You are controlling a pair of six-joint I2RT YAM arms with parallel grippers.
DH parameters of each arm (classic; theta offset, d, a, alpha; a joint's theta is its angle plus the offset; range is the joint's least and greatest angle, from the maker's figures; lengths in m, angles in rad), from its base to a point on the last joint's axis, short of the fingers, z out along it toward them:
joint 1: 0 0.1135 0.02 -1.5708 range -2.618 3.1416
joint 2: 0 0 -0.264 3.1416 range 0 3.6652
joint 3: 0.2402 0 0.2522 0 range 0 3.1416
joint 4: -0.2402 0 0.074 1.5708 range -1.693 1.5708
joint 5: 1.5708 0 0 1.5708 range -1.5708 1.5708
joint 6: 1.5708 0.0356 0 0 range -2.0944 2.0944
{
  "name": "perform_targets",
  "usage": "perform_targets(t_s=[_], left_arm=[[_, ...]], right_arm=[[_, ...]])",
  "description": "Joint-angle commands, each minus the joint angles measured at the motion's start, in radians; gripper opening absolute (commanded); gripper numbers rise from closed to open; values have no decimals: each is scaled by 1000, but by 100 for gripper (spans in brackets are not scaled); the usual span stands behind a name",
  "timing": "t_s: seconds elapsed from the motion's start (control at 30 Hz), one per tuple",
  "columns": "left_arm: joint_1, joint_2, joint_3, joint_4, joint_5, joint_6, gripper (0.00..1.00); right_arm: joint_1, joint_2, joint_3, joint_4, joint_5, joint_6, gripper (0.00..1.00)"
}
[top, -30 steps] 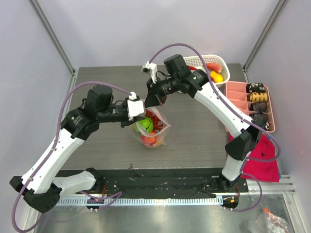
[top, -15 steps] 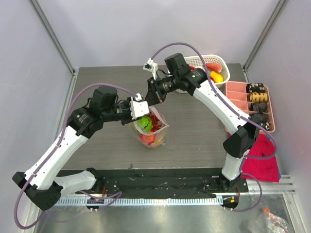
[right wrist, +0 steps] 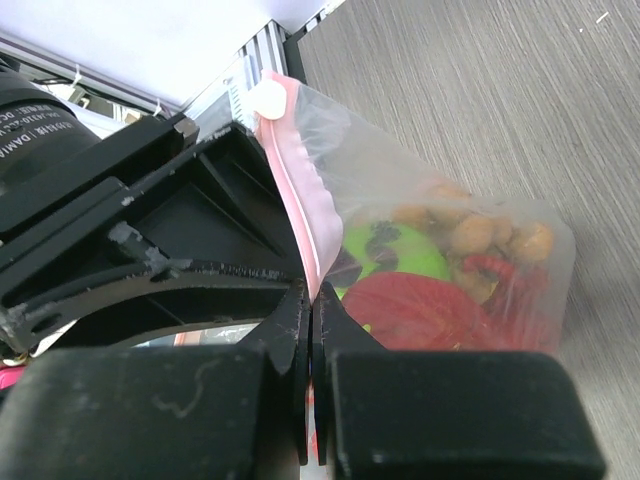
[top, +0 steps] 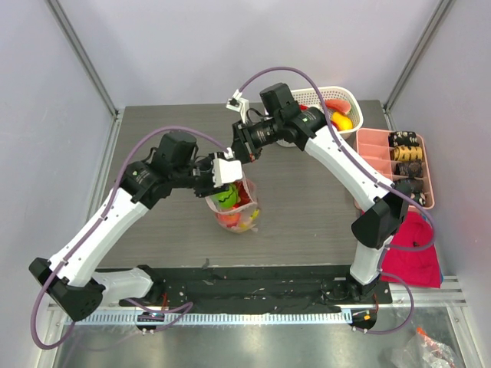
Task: Place the food in the zip-top bag and seal the zipper
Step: Adjust the zipper food storage bag at the center of the board.
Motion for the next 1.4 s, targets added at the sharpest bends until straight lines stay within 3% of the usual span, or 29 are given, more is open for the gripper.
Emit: perform_targets(t_s=[0.0,0.2,0.37,0.67,0.77,0.97,1.07,1.2,1.37], left_arm=[[-4,-39,1,75,-57,17,48],[-4,-90,-72,137,-78,38,57],[-6,-86,-109,135,8,95,57],[-4,-53,-123,233,-10,55,57],[-4,-50,-128,199,17,90,50],[-4,-35,-49,37,192,185,26],[-4,-20,-2,-24,254,190,21],[-4,19,64,-133,309,201,19],[-12,52,76,-95,285,126,24]], right_arm=[[4,-17,15,68,-61,33,1],[4,-19,12,78,-64,30,1],[6,-22,9,84,-58,27,1],[7,-28,0,84,-67,21,1],[6,-24,3,84,-71,17,1],[6,-10,18,82,-60,-5,1],[7,-8,24,79,-60,-14,1],[6,-7,38,70,-57,-39,1],[6,9,72,67,-67,-33,1]])
